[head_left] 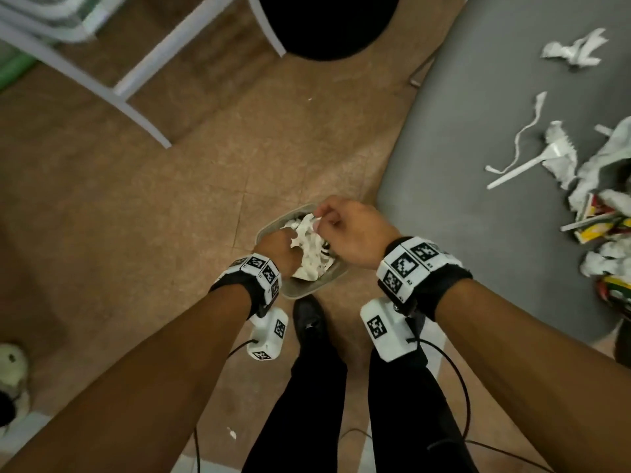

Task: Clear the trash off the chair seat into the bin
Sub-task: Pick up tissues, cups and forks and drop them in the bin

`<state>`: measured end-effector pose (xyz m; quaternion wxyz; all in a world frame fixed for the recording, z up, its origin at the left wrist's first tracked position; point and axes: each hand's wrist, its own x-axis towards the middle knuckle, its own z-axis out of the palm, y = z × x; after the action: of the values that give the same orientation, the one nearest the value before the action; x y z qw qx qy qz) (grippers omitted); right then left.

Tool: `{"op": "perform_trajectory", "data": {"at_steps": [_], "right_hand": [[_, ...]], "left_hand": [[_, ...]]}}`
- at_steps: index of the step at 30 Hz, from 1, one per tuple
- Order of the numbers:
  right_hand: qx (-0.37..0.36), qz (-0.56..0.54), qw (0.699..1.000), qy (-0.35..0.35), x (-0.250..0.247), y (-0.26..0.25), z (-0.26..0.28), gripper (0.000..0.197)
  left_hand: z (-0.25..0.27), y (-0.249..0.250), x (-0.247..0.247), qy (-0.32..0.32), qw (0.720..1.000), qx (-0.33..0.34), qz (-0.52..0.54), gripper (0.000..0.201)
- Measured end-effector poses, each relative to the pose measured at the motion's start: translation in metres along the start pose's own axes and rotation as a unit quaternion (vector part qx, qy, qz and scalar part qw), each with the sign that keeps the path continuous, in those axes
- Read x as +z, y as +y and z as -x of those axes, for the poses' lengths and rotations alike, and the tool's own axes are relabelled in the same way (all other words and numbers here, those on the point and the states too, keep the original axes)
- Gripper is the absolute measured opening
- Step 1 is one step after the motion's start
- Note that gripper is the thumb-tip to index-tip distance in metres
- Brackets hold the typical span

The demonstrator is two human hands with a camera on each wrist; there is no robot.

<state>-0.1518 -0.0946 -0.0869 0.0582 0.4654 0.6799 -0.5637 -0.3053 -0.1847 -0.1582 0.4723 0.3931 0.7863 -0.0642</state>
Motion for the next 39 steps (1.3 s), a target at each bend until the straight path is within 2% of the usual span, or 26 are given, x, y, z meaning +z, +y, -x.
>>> {"op": "perform_trajectory", "data": {"at_steps": [2,4,7,10,13,17,18,20,22,25,27,29,31,32,35,37,39], "right_hand": [[-0.014,-0.026,0.999,0.031,-0.031,0.001,0.006,0.023],[-0.014,-0.051,0.996,0.075,-0.072,0.011,0.016,0.022],[-0.003,-0.08,0.986,0.149,-0.128,0.044,0.027,0.018],[0.016,-0.096,0.972,0.214,-0.183,0.089,0.042,0.015],[0.047,-0.091,0.96,0.26,-0.233,0.129,0.06,0.014],[0.071,-0.06,0.946,0.31,-0.287,0.166,0.079,0.018],[0.076,-0.038,0.942,0.324,-0.299,0.174,0.082,0.019],[0.087,0.017,0.931,0.355,-0.324,0.188,0.084,0.023],[0.108,0.056,0.917,0.379,-0.347,0.203,0.082,0.03],[0.186,0.083,0.902,0.38,-0.372,0.222,0.075,0.05],[0.229,0.104,0.915,0.316,-0.381,0.229,0.069,0.065],[0.249,0.16,0.933,0.203,-0.38,0.229,0.063,0.078],[0.237,0.249,0.929,0.137,-0.372,0.225,0.056,0.081],[0.225,0.292,0.921,0.13,-0.367,0.222,0.051,0.075],[0.172,0.355,0.909,0.138,-0.358,0.218,0.036,0.034],[0.15,0.298,0.931,0.149,-0.357,0.213,0.029,0.014],[0.126,0.202,0.955,0.176,-0.359,0.205,0.021,0.006]], "left_hand": [[-0.004,0.023,-0.016,0.03,0.999,0.018,-0.005,0.033],[-0.004,0.066,-0.032,0.067,0.996,0.061,-0.009,0.026],[-0.004,0.144,-0.044,0.114,0.984,0.135,-0.014,0.02],[-0.009,0.232,-0.032,0.137,0.964,0.22,-0.05,0.016],[-0.015,0.309,-0.003,0.138,0.938,0.307,-0.081,0.037],[-0.02,0.376,0.042,0.121,0.908,0.353,-0.189,0.076],[-0.024,0.383,0.051,0.118,0.904,0.343,-0.227,0.081],[-0.033,0.387,0.061,0.115,0.899,0.326,-0.27,0.077],[-0.039,0.383,0.064,0.114,0.901,0.333,-0.253,0.06],[-0.043,0.377,0.059,0.084,0.912,0.335,-0.219,0.041],[-0.044,0.373,0.052,0.076,0.928,0.307,-0.198,0.031],[-0.046,0.368,0.048,0.071,0.942,0.279,-0.172,0.028],[-0.046,0.363,0.045,0.068,0.953,0.262,-0.139,0.026],[-0.047,0.36,0.045,0.07,0.956,0.259,-0.12,0.024],[-0.046,0.353,0.043,0.075,0.959,0.257,-0.093,0.022],[-0.045,0.349,0.041,0.073,0.96,0.257,-0.08,0.021],[-0.046,0.344,0.038,0.075,0.963,0.254,-0.058,0.021]]}}
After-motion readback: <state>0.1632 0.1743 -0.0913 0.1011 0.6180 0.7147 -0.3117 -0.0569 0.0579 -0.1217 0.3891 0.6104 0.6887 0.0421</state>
